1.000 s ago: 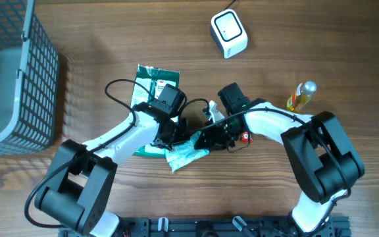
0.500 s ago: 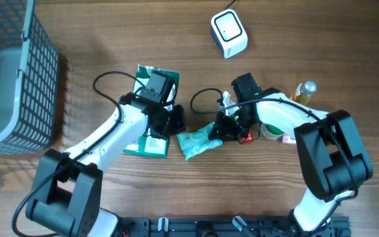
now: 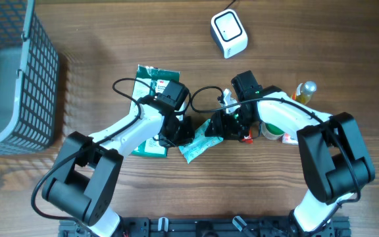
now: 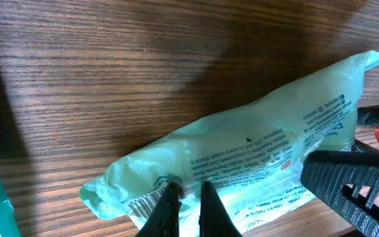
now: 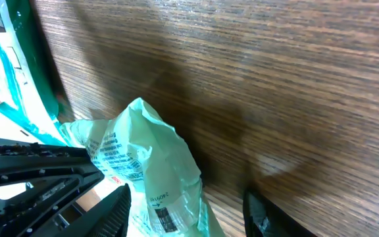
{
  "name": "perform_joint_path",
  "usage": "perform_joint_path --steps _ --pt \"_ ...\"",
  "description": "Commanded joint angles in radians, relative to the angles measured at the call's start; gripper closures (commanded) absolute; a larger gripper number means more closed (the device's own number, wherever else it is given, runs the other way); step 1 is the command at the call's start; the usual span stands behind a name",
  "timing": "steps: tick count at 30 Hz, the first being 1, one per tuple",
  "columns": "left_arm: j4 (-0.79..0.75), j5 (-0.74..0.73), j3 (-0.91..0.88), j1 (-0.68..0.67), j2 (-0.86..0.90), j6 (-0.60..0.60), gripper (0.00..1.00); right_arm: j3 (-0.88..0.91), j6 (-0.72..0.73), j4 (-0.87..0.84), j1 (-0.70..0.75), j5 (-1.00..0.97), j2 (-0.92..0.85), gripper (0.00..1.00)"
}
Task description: Scan the item barcode
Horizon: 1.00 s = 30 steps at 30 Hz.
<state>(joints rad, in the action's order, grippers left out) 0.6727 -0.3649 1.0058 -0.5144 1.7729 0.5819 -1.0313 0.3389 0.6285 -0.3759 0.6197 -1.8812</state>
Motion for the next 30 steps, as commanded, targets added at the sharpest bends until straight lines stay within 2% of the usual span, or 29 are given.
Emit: perform_joint_path --steps 1,9,14,20,30 --pt "0.006 0.021 0.024 0.028 0.018 -0.002 0.96 0.010 0.005 0.008 0.004 -0.097 -0.013 0.44" --pt "0.157 0.018 0.159 0.098 -0.026 -0.054 0.96 0.010 0.003 0.004 0.004 -0.097 -0.013 0.42" --pt "0.267 0.109 0.149 0.067 -0.023 -0.054 0.94 0.010 0.002 0.005 0.004 -0.098 -0.013 0.42" --pt "0.168 0.112 0.072 0.014 -0.023 -0.030 0.94 0.010 0.002 0.006 0.004 -0.097 -0.013 0.41" --pt "0.127 0.112 0.045 0.012 -0.022 -0.023 0.92 0.011 0.003 0.015 0.003 -0.097 -0.013 0.41"
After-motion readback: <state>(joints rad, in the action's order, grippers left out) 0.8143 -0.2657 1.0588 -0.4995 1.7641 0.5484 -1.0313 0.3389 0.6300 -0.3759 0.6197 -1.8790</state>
